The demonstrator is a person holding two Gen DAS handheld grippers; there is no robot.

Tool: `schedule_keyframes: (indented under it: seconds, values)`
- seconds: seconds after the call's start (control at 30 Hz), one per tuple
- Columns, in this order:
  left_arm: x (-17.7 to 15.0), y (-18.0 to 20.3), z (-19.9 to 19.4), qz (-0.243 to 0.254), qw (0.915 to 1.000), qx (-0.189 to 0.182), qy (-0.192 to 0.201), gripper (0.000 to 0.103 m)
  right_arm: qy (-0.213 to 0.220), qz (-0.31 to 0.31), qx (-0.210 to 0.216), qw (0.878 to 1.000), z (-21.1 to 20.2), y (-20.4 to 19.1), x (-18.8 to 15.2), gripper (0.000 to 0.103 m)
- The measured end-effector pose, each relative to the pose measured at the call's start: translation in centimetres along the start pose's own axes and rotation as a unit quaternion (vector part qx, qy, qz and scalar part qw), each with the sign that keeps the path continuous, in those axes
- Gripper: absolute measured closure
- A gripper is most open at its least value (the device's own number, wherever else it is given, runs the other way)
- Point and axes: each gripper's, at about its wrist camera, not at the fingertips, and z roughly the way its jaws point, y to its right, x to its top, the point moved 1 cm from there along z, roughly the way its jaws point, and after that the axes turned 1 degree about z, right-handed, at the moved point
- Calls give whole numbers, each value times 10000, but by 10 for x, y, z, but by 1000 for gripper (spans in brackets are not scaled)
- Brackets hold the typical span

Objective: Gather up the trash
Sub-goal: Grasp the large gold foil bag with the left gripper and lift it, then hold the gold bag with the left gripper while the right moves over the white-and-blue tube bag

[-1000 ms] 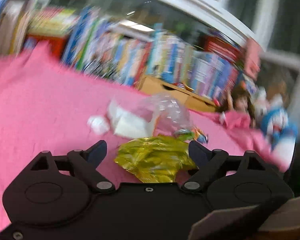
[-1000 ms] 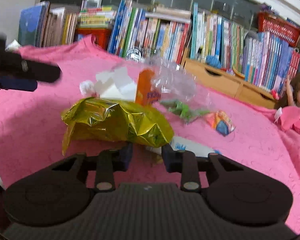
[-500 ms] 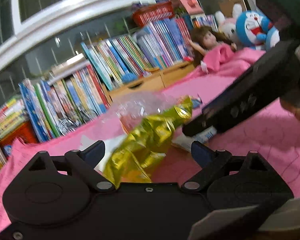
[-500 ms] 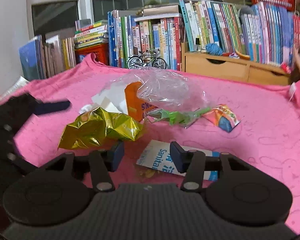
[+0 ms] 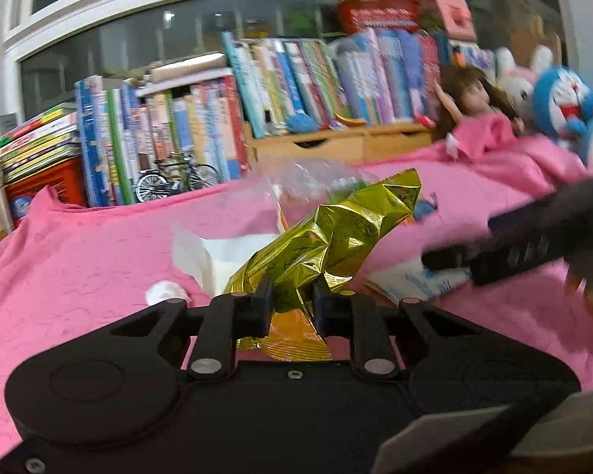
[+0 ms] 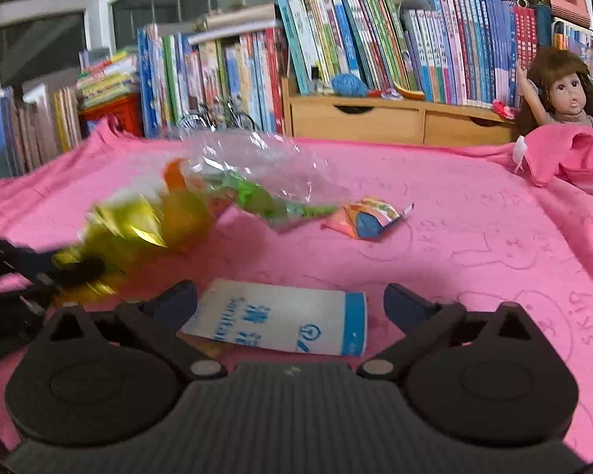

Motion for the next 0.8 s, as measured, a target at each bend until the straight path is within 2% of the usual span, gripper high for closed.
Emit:
schedule_keyframes:
  seconds: [0.13, 0.23, 0.33, 0.43, 0.67, 0.7, 0.8]
  values:
    - [7, -10, -10, -143, 9999, 53, 55, 85, -399, -262, -21, 9989, 24, -8, -4, 0]
    - [8, -12, -17, -215, 9997, 44, 89, 85, -518, -121, 20, 9986, 36, -12, 0, 0]
    - [9, -16, -23, -311, 9995, 15, 95, 85, -848, -378, -150, 9956, 50, -25, 3, 0]
    - [8, -20, -30, -427, 9990, 17, 140, 85, -841, -573, -225, 9946, 51, -33, 3, 2]
    - [5, -31, -44, -595, 9981, 18, 182, 85, -443, -214, 183, 9986, 24, -34, 2, 46]
    - [4, -32, -46, -606, 9980, 11, 180, 85, -398, -220, 187, 9988, 22, -36, 3, 50]
    - [2, -35, -51, -618, 9979, -5, 166, 85, -179, -59, 139, 9997, 11, -32, 6, 49]
